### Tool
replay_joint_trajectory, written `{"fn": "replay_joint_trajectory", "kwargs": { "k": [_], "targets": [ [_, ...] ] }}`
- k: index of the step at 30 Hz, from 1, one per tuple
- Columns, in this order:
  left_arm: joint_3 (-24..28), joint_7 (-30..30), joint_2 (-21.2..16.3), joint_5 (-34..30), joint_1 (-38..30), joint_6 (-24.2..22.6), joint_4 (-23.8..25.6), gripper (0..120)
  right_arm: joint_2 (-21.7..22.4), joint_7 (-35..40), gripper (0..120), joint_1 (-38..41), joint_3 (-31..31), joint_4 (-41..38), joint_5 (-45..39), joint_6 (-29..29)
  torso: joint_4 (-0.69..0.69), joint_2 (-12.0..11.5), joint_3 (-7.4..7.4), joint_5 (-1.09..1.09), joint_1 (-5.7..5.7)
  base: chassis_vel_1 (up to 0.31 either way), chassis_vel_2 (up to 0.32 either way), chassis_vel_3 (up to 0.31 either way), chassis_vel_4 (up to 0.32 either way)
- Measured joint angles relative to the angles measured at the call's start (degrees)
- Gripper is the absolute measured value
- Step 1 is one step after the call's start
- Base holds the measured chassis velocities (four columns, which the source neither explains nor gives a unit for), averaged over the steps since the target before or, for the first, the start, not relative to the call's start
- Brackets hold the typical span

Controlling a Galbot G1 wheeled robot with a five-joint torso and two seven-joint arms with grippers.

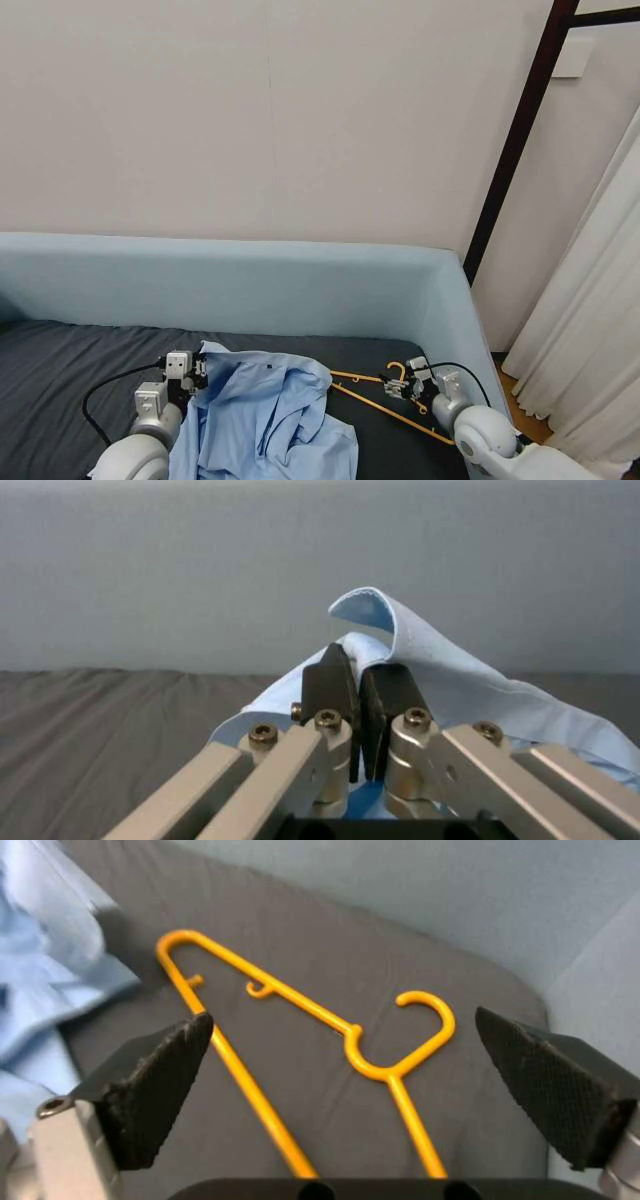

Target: Pick up the clothes from the sofa and hang them on the clothes hanger.

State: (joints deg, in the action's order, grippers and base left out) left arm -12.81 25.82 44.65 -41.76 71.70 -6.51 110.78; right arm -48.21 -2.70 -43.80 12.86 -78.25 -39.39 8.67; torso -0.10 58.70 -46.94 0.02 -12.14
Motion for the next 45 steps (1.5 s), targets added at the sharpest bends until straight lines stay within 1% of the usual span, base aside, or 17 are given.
{"fn": "replay_joint_trajectory", "kwargs": {
  "k": [1, 3, 5, 7, 10, 16, 22, 28, 31, 32, 33, 36, 39, 42, 43, 44, 45],
  "targets": [
    [0.1, -0.4, 0.0, 0.5, 0.1, 0.7, -0.1, 0, -0.7, -2.2, 100, 0.8, 0.0, 2.7, 0.9, -1.1, 0.01, 0.0, 0.0, -0.02, 0.0, 0.0, 0.0, 0.0, 0.0],
    [0.2, -1.0, 0.0, 0.9, 0.1, 1.7, -0.5, 0, -1.4, -4.4, 100, 1.5, -0.3, 5.2, 1.4, -1.8, 0.01, 0.0, 0.0, -0.01, 0.0, 0.0, 0.0, 0.0, 0.0],
    [0.7, -3.2, -0.1, 1.8, 0.1, 5.2, -1.7, 0, -2.7, -8.6, 100, 2.6, -1.0, 9.3, 2.4, -2.0, 0.02, 0.0, 0.0, -0.01, 0.0, 0.0, 0.0, 0.0, 0.0],
    [0.7, -3.8, -0.1, 2.1, 0.2, 6.3, -1.8, 0, -3.0, -9.6, 100, 3.0, -1.0, 10.4, 2.9, -1.7, 0.01, 0.0, 0.0, -0.03, 0.0, 0.0, 0.0, 0.0, 0.0],
    [0.4, -4.8, 0.8, 2.4, 1.0, 8.4, -2.0, 0, -4.4, -12.3, 100, 5.2, -0.1, 15.0, 5.4, 0.9, 0.01, 0.0, 0.0, -0.03, 0.0, 0.0, 0.0, 0.0, 0.0],
    [1.0, -5.4, 2.5, 3.1, 1.4, 9.2, -3.2, 0, -6.9, -15.3, 100, 7.8, 1.1, 22.3, 9.9, 2.8, 0.01, 0.0, 0.0, -0.02, -0.01, 0.0, 0.0, 0.0, 0.0],
    [1.7, -5.2, 3.4, 2.8, 1.2, 8.8, -3.3, 0, -8.5, -18.5, 100, 10.1, 1.0, 28.3, 10.3, 2.9, 0.02, 0.0, 0.0, -0.02, 0.0, 0.0, 0.0, 0.0, 0.0],
    [1.8, -4.6, 3.7, 2.1, 1.1, 7.9, -2.7, 0, -8.8, -22.6, 99, 11.3, 0.3, 31.4, 9.6, 2.3, 0.0, 0.0, 0.0, -0.02, 0.0, 0.0, 0.0, 0.0, 0.0],
    [2.5, -4.6, 3.6, 2.0, 1.0, 7.8, -2.4, 0, -9.5, -24.1, 89, 12.1, -0.1, 33.6, 10.0, 1.9, 0.01, 0.0, 0.0, -0.02, 0.0, 0.0, 0.0, 0.0, 0.0],
    [2.9, -4.6, 3.5, 2.0, 0.8, 7.7, -2.4, 0, -10.2, -24.6, 84, 12.5, -0.3, 34.9, 10.4, 1.3, 0.01, 0.0, 0.0, -0.02, 0.0, 0.0, 0.0, 0.0, 0.0],
    [2.9, -4.6, 3.5, 2.0, 0.8, 7.7, -2.4, 0, -10.2, -24.6, 84, 12.5, -0.3, 34.9, 10.4, 1.3, 0.01, 0.0, 0.0, -0.02, 0.0, 0.0, 0.0, 0.0, 0.0],
    [3.4, -4.6, 3.5, 2.0, 0.7, 7.6, -2.4, 0, -11.1, -25.0, 70, 12.8, -0.4, 36.3, 11.4, 0.6, 0.0, 0.0, 0.0, -0.02, -0.01, 0.0, 0.0, 0.0, 0.0],
    [3.5, -4.6, 3.4, 2.0, 0.7, 7.6, -2.4, 0, -11.9, -25.1, 63, 13.0, -0.4, 37.2, 12.2, 0.5, 0.01, 0.0, 0.0, -0.02, 0.0, 0.0, 0.0, 0.0, 0.0],
    [3.5, -4.6, 3.2, 1.9, 0.6, 7.6, -2.4, 0, -12.3, -25.4, 47, 13.1, -0.3, 37.9, 12.7, 0.4, 0.01, 0.0, 0.0, -0.03, 0.0, 0.0, 0.0, 0.0, 0.0],
    [3.5, -4.6, 3.2, 1.9, 0.6, 7.6, -2.4, 0, -12.3, -25.4, 47, 13.1, -0.3, 37.9, 12.7, 0.4, 0.01, 0.0, 0.0, -0.03, 0.0, 0.0, 0.0, 0.0, 0.0],
    [3.5, -4.6, 3.2, 1.8, 0.5, 7.6, -2.4, 0, -12.4, -25.5, 42, 13.1, -0.3, 38.0, 12.7, 0.3, 0.01, 0.0, 0.0, -0.03, 0.0, 0.0, 0.0, 0.0, 0.0],
    [3.5, -4.6, 3.2, 1.8, 0.5, 7.6, -2.3, 0, -12.4, -25.5, 41, 13.2, -0.2, 38.0, 12.7, 0.3, 0.01, 0.0, 0.0, -0.03, 0.0, 0.0, 0.0, 0.0, 0.0]
  ]
}}
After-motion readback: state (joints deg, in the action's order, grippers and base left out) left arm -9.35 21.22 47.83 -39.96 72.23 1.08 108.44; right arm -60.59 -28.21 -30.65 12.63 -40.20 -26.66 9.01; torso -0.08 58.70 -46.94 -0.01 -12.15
